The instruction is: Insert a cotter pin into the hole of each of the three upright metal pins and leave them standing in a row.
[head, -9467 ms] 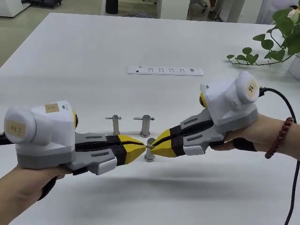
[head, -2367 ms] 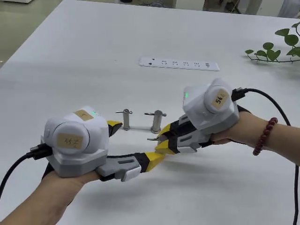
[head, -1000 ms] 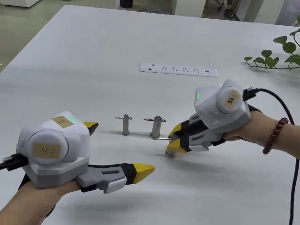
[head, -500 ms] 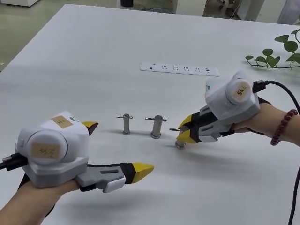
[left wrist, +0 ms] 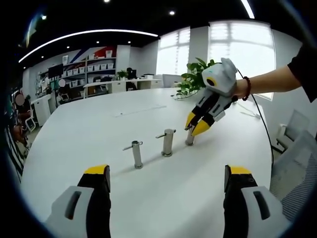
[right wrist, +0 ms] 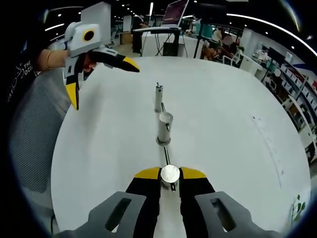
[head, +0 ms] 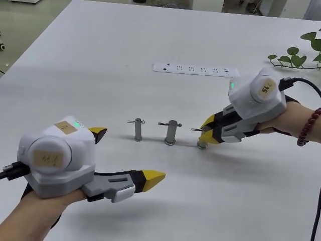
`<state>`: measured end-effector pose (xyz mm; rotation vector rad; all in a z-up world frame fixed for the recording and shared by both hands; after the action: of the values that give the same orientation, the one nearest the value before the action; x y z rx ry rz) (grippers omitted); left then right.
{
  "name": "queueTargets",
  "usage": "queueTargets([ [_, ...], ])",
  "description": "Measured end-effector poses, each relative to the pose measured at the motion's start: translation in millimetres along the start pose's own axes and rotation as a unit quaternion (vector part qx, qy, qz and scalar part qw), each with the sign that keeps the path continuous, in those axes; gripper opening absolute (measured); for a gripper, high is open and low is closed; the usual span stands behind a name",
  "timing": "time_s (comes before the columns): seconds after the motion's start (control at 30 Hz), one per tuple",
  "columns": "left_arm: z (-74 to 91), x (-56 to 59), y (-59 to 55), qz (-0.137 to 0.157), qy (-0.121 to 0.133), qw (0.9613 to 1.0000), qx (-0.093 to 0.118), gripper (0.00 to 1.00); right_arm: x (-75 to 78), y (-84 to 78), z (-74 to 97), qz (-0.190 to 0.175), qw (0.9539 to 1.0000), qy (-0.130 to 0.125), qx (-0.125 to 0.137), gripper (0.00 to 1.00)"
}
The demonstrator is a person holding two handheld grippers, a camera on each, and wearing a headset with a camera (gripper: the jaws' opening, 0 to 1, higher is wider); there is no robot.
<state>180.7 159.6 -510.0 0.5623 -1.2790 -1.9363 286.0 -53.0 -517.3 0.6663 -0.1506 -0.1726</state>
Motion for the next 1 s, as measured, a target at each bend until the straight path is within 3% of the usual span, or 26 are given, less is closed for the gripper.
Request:
queueTargets([
  [0.6, -0.9, -1.5, -1.1, 0.002, -0.004, 1.0, -0.002, 0.94, 9.3, -3.5, 2.1, -0.015, 0.9993, 0.031, 0.011, 0.09],
  [0.87, -0.5, -2.2, -0.5, -0.001, -0.005, 1.0, -0.005, 0.95, 9.5, -1.4, 3.5, -0.011, 0.9992, 0.028, 0.025, 0.11],
  [1.0, 0.2, -3.6, 0.0, -0.004, -0.004, 0.9999, -0.009, 0.95, 10.7, 1.4, 8.4, -0.022, 0.9989, 0.012, 0.039, 0.2],
])
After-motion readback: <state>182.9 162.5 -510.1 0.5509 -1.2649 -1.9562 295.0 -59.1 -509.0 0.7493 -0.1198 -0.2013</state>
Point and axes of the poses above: the centre of the closed fingertips' face, and the gripper's own axes: z roughly backward along the fingers, x roughly to its right, y roughly out of its top, the point moved 7 cm from there along z, roughly backward along the fingers, and after that the axes turned 3 degrees about -z, right-handed, at the moved point
